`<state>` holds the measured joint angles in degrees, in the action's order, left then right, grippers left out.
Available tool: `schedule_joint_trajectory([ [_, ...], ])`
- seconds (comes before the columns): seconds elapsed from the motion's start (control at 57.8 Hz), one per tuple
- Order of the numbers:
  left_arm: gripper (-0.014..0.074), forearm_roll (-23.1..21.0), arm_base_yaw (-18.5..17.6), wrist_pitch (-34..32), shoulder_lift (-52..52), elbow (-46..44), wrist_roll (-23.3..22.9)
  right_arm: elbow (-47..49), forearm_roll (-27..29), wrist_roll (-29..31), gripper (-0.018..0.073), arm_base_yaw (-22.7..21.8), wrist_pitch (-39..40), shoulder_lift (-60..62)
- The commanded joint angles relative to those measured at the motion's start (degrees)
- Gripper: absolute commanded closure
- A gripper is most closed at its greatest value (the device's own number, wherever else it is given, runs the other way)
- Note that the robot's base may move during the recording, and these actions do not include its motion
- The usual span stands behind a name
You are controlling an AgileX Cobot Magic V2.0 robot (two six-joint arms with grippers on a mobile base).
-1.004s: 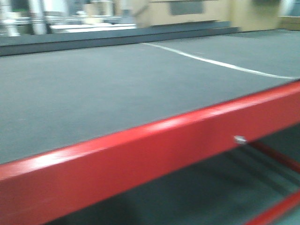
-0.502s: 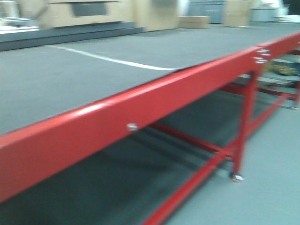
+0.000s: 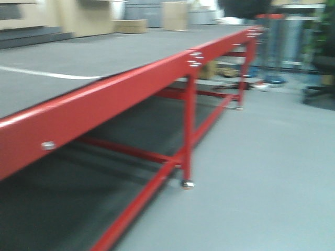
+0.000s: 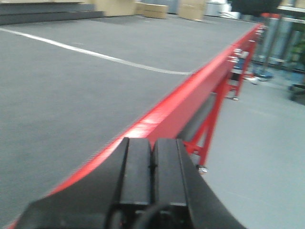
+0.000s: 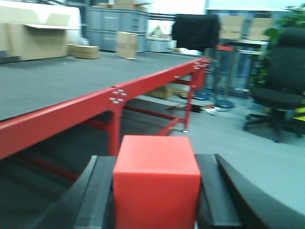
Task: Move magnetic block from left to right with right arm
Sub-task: 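Drive the base past the red table carrying the cube in the right gripper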
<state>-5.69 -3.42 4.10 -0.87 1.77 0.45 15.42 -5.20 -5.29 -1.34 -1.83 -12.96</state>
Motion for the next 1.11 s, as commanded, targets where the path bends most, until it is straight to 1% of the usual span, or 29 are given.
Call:
schedule_joint_trajectory([
  [0.0,0.0722,-0.2,0.2,-4.8,-0.5,0.6,-0.4,1.7,-0.6,0.4,0.0305,-0.4,5.2,-0.4],
  [1.09,0.0722,-0.2,0.2,-4.8,-0.5,0.6,-0.4,1.7,-0.6,0.4,0.0305,-0.4,5.2,-0.4],
])
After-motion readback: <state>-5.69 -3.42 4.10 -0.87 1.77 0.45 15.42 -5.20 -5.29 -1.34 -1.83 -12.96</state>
